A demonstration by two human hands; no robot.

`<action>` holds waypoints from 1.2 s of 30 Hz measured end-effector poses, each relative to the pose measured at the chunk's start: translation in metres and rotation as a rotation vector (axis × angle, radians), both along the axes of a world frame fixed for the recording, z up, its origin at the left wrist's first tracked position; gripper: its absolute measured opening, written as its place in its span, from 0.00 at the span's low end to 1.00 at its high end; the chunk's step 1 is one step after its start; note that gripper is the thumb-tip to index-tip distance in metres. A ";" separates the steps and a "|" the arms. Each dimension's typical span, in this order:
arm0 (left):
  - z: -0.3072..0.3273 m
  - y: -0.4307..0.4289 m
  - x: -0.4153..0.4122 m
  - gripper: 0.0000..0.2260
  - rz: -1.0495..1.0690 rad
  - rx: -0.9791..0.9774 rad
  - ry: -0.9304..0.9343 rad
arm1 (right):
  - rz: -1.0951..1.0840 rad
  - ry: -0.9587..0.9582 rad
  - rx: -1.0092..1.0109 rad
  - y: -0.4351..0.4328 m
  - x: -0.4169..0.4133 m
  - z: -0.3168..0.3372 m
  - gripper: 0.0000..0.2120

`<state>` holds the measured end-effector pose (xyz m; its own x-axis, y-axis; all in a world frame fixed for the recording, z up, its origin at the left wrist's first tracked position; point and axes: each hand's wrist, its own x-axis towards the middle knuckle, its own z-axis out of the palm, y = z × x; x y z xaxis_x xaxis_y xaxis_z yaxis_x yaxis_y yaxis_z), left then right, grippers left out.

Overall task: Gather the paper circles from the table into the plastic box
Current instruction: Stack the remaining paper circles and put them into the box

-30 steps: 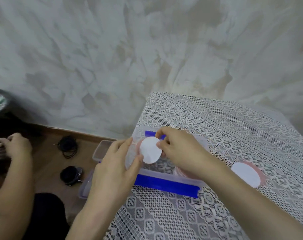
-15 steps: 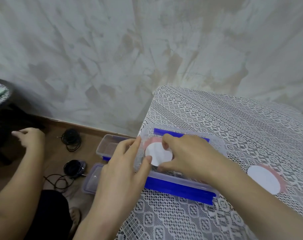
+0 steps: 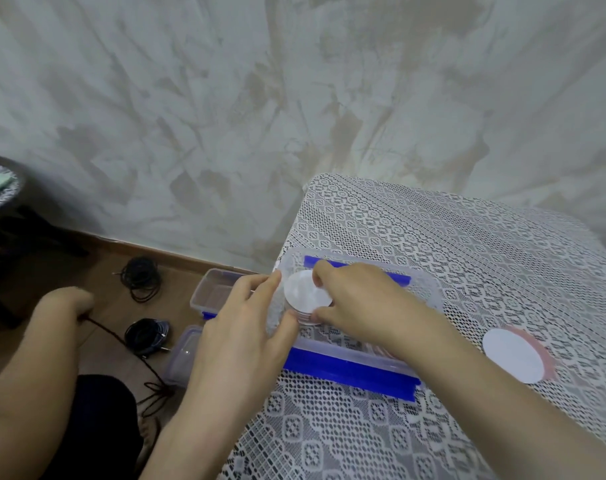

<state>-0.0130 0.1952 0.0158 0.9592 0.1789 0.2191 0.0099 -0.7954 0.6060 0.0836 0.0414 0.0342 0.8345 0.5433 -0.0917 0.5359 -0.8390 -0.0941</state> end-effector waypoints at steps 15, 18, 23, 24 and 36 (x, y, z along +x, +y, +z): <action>0.037 -0.037 0.021 0.19 -0.105 0.470 -0.055 | -0.048 -0.348 0.079 -0.060 -0.053 0.036 0.12; 0.039 -0.056 0.027 0.21 -0.178 0.601 -0.073 | -0.065 -0.349 0.083 -0.089 -0.064 0.038 0.15; 0.045 -0.113 0.025 0.24 -0.252 0.680 -0.099 | -0.158 -0.339 0.050 -0.143 -0.082 0.039 0.20; 0.046 -0.126 0.023 0.23 -0.278 0.664 -0.104 | -0.183 -0.334 0.051 -0.153 -0.085 0.040 0.20; -0.006 -0.242 0.016 0.22 -0.472 0.588 -0.053 | -0.383 -0.219 0.077 -0.250 -0.102 -0.021 0.16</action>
<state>0.0026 -0.0464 0.0098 0.8904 -0.4089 0.1998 -0.4293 -0.9004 0.0705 -0.0183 -0.2086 0.0131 0.9721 0.1899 0.1379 0.2024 -0.9758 -0.0829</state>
